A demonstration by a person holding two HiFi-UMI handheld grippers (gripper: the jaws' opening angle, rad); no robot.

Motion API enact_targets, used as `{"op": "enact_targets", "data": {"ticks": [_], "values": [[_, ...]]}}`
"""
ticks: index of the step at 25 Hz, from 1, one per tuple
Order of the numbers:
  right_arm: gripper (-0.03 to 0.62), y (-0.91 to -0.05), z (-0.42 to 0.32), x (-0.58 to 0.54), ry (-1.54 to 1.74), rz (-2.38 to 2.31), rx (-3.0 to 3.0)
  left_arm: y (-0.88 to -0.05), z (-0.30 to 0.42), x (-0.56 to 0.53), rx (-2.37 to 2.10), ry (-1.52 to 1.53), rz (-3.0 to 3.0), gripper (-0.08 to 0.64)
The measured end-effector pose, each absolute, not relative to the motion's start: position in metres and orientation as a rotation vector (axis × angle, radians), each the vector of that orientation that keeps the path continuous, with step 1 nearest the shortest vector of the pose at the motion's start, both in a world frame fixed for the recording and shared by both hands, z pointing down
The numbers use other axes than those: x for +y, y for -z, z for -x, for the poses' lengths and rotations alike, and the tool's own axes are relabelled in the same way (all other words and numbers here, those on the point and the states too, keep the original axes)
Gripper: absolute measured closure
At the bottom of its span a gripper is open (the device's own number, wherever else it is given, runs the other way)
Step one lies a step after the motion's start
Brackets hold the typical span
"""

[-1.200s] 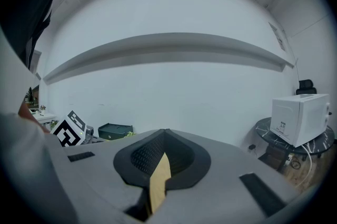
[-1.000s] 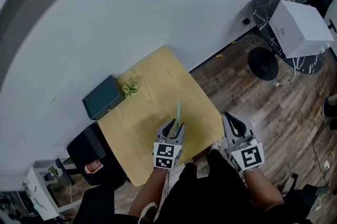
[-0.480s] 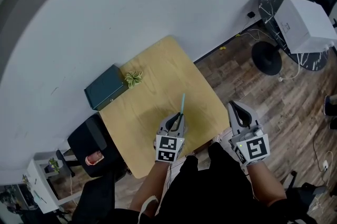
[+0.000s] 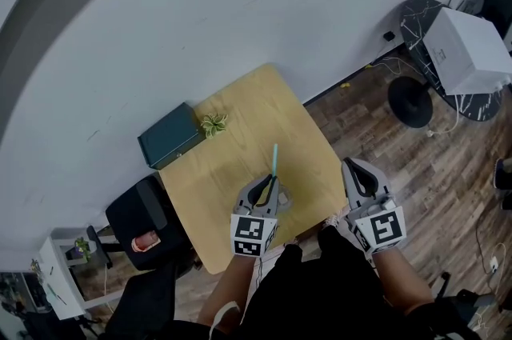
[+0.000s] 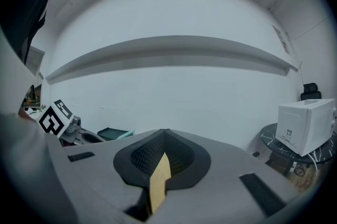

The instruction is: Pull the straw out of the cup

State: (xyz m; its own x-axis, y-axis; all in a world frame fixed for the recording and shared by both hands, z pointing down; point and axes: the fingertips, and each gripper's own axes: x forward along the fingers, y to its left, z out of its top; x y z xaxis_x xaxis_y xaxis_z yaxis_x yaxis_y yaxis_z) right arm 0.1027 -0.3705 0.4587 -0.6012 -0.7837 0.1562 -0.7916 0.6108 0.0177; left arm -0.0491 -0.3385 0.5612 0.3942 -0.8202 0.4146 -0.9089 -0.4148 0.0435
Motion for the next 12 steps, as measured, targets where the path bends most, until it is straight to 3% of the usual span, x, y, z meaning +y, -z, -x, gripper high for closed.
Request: {"op": "enact_targets", "data": {"ticks": [12], "values": [[0.574,-0.432,-0.072,-0.382,-0.034,-1.261,-2.756,-0.428,0.065,-0.351,-1.707,-0.154,-2.518,0.509]]}}
